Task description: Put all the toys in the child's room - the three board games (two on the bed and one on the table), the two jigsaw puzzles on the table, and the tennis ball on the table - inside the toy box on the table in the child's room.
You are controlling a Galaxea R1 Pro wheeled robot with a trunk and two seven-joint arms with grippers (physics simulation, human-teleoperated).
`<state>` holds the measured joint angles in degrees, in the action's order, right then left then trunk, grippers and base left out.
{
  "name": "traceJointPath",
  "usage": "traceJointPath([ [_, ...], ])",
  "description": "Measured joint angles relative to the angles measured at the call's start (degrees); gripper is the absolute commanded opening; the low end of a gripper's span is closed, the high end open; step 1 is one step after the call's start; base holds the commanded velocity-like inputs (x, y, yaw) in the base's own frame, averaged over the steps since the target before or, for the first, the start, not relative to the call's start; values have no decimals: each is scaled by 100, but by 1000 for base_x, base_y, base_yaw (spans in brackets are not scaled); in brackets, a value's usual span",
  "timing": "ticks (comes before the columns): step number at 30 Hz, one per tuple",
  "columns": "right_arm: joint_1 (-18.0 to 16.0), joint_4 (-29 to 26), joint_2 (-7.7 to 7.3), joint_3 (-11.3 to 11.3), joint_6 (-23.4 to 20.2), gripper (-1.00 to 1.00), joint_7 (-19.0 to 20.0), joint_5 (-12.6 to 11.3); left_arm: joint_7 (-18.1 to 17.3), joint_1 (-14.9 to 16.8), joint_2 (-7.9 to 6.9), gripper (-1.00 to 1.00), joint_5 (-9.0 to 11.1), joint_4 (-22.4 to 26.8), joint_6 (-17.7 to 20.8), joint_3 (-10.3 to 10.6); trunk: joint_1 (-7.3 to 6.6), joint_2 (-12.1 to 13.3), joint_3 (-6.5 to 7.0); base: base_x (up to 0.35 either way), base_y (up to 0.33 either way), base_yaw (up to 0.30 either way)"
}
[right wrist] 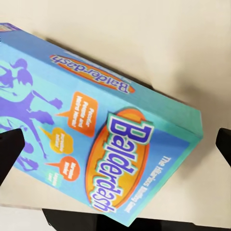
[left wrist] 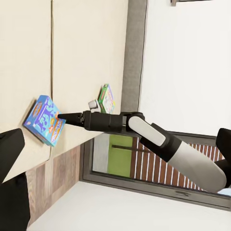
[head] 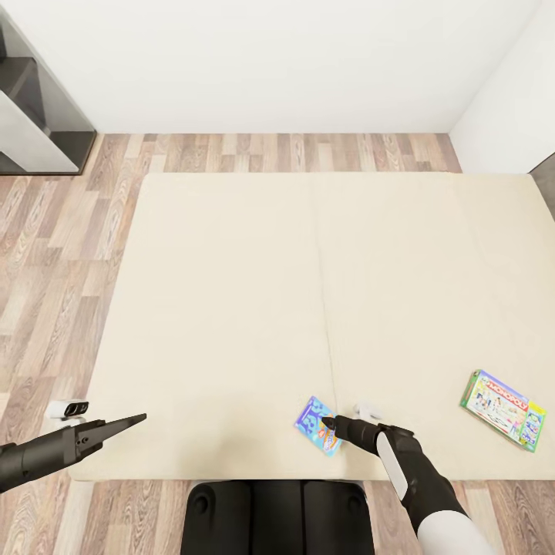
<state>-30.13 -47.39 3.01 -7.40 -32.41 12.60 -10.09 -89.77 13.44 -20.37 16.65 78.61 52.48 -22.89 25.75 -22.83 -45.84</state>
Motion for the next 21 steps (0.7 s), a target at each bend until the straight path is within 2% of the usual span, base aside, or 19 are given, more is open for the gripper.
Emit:
traceJointPath([
  [21,0,1,0,20,10,100,0,4,0,1,3,100,0,-2,0,9,0,0,0,0,14,0],
])
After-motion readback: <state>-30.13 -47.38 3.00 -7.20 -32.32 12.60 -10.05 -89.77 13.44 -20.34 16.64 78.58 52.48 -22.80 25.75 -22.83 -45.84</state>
